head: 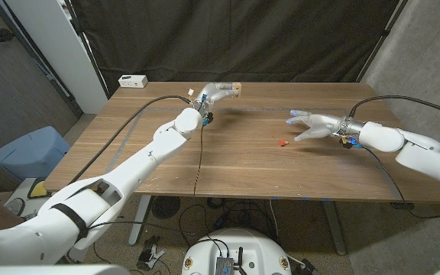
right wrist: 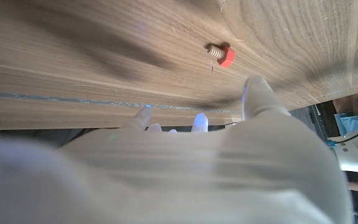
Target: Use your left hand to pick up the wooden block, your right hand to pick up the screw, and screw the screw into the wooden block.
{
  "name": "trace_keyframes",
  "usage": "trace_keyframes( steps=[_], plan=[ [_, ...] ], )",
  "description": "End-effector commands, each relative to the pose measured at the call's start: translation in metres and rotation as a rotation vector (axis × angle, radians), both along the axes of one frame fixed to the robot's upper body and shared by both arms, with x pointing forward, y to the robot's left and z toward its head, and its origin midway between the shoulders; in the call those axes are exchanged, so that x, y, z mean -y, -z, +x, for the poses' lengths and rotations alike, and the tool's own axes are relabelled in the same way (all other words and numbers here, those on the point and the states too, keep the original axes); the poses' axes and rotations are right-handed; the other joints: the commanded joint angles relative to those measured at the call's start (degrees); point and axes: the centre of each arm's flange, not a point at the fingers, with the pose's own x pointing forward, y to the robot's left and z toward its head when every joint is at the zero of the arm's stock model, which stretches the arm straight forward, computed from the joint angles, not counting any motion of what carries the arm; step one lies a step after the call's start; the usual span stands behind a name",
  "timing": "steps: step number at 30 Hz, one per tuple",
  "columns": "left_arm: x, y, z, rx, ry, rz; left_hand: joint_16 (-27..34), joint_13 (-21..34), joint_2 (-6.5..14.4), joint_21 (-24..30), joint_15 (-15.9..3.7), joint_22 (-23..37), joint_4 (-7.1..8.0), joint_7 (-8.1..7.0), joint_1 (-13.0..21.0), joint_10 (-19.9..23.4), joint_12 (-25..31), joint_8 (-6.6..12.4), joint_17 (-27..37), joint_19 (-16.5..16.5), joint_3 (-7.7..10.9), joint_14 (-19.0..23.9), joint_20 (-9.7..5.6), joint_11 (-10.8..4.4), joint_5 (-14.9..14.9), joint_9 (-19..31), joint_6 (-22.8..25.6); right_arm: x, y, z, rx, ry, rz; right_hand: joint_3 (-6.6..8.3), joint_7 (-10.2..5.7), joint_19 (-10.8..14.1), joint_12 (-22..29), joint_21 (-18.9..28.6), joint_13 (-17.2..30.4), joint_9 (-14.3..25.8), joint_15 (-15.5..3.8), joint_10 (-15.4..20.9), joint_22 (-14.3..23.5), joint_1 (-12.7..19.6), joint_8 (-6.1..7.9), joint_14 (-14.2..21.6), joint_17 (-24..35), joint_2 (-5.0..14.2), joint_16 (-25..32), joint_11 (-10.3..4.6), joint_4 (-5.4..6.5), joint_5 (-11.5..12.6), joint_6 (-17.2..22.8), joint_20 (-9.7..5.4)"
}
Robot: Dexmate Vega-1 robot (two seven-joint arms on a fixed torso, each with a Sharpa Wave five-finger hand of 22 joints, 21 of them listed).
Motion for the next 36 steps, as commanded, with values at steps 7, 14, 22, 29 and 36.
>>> trace_keyframes(
  steps=[7,14,22,29,36],
  plan=[
    [0.003,0.001,0.002,-0.004,0.007,0.004,0.3,0.2,0.5,0.1,-3.00,0.2,0.21,-0.03,0.0,0.0,0.1,0.49,0.2,-0.5,0.23,-0.2,0.24,0.15,0.4,0.2,0.8,-0.003,0.010,0.008,-0.049,0.008,-0.004,0.32,-0.01,0.0,0.0,-0.3,0.2,0.3,0.20,-0.6,0.2,0.8,0.57,-1.0,0.4,0.01,-0.1,0.14,0.35,0.3,0.5,0.07],
    [0.004,0.002,0.005,-0.004,0.015,0.007,0.3,0.2,0.6,0.2,-3.03,0.2,0.21,-0.03,0.0,-0.1,0.0,0.50,0.2,-0.5,0.20,-0.3,0.28,0.17,0.4,0.2,0.8,-0.008,0.009,0.011,-0.081,0.020,-0.012,0.25,0.07,0.1,0.1,-0.2,0.2,0.3,0.37,-0.6,0.2,0.6,0.80,-1.1,0.4,-0.02,0.0,0.43,0.62,0.2,1.2,0.24],
    [0.005,0.002,0.008,-0.007,0.020,0.012,0.3,0.1,0.6,0.2,-3.02,0.2,0.19,-0.03,0.0,-0.1,0.0,0.50,0.2,-0.6,0.17,-0.2,0.24,0.16,0.4,0.2,0.8,-0.014,0.006,0.013,-0.107,0.032,-0.020,0.07,0.11,0.2,0.3,-0.2,0.2,0.4,0.67,-0.5,0.2,0.2,1.05,-1.3,0.5,-0.13,0.1,0.47,0.95,0.1,1.9,0.39],
    [0.005,0.003,0.012,-0.010,0.026,0.015,0.4,0.1,0.7,0.2,-3.07,0.2,0.19,-0.03,0.0,-0.1,0.0,0.49,0.2,-0.6,0.17,-0.2,0.26,0.15,0.4,0.2,0.8,-0.022,0.003,0.014,-0.117,0.051,-0.039,-0.10,0.14,0.4,0.4,-0.2,0.2,0.5,0.97,-0.4,0.2,-0.2,1.29,-1.2,0.5,-0.17,0.2,0.67,1.26,0.0,2.5,0.58],
    [0.005,0.004,0.015,-0.012,0.033,0.014,0.4,0.1,0.8,0.2,-3.06,0.2,0.19,-0.03,0.0,-0.1,0.0,0.48,0.2,-0.5,0.15,-0.2,0.28,0.15,0.4,0.2,0.8,-0.030,0.002,0.013,-0.092,0.074,-0.070,-0.22,0.10,0.9,0.7,0.0,0.2,0.6,0.97,0.1,0.2,-0.4,1.45,-0.9,0.5,-0.26,0.4,0.88,1.38,0.0,3.0,0.61]
  ],
)
